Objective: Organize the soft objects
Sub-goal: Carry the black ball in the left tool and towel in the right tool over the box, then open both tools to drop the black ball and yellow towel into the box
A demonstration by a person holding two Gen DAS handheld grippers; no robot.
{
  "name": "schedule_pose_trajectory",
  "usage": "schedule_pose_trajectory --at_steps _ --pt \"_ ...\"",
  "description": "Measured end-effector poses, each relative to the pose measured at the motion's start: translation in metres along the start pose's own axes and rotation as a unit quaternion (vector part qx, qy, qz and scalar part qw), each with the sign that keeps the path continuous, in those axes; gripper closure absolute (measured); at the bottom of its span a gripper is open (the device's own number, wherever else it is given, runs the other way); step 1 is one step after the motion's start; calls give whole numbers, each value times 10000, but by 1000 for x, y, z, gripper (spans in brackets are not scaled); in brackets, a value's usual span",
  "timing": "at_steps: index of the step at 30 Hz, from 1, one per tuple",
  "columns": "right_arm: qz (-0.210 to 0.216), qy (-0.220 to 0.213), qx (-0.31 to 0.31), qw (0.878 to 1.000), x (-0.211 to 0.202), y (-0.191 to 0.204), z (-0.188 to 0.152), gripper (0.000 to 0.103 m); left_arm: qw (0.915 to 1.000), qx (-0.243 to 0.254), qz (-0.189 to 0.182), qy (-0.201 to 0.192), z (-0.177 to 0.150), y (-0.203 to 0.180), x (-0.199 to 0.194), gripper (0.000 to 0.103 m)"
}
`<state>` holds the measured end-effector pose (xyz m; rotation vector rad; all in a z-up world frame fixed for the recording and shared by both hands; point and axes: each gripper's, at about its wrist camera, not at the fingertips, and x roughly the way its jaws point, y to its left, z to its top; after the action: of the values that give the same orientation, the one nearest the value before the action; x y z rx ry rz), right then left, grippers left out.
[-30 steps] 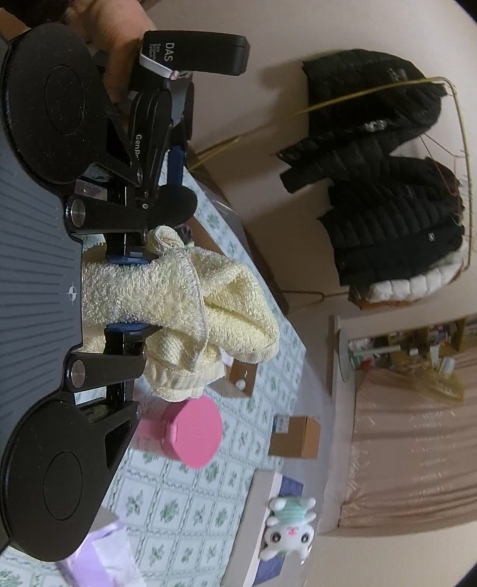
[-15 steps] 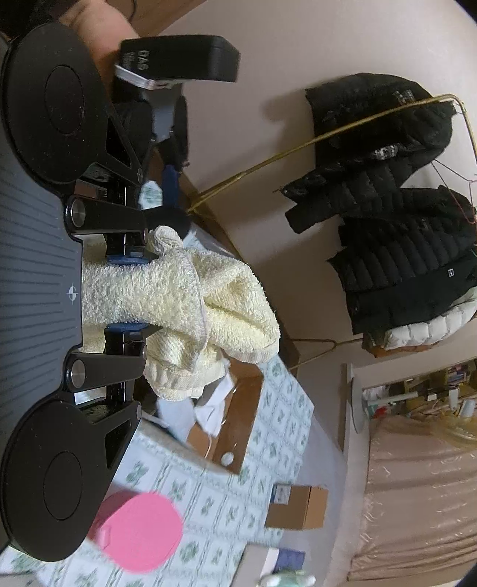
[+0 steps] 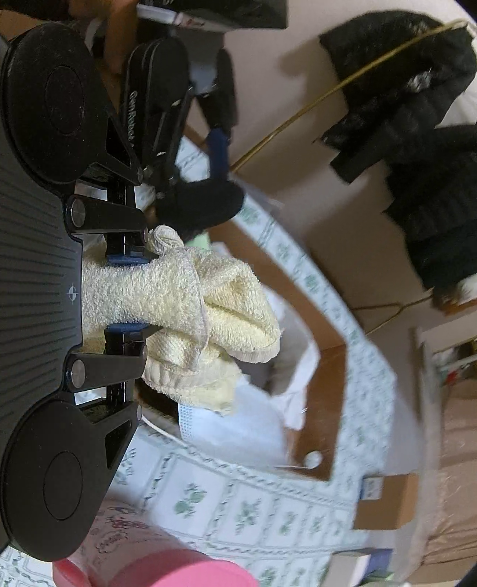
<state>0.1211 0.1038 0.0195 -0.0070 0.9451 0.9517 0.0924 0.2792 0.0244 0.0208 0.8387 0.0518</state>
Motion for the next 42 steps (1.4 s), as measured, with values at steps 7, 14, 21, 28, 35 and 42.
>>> schedule_pose_trajectory --at_steps 7,14,21,28,35,42 --pt "-48 333 -37 9994 23 -5 3 74 9990 369 -135 224 5 1 23 24" --pt "-172 735 -230 9969 45 -6 4 74 9944 843 -304 558 8 0 43 24" --pt "-373 700 -702 9944 54 -1 4 74 9915 1002 -403 728 9 2 66 24" --pt "-541 357 -1000 9929 56 -2 2 73 9912 1033 -406 726 17 4 82 24" --pt "-669 218 -1122 9912 64 -6 13 73 9916 1015 -445 669 31 9 96 24" --pt "-616 136 -1199 9908 63 -7 13 65 9892 1208 -466 692 34 8 101 23"
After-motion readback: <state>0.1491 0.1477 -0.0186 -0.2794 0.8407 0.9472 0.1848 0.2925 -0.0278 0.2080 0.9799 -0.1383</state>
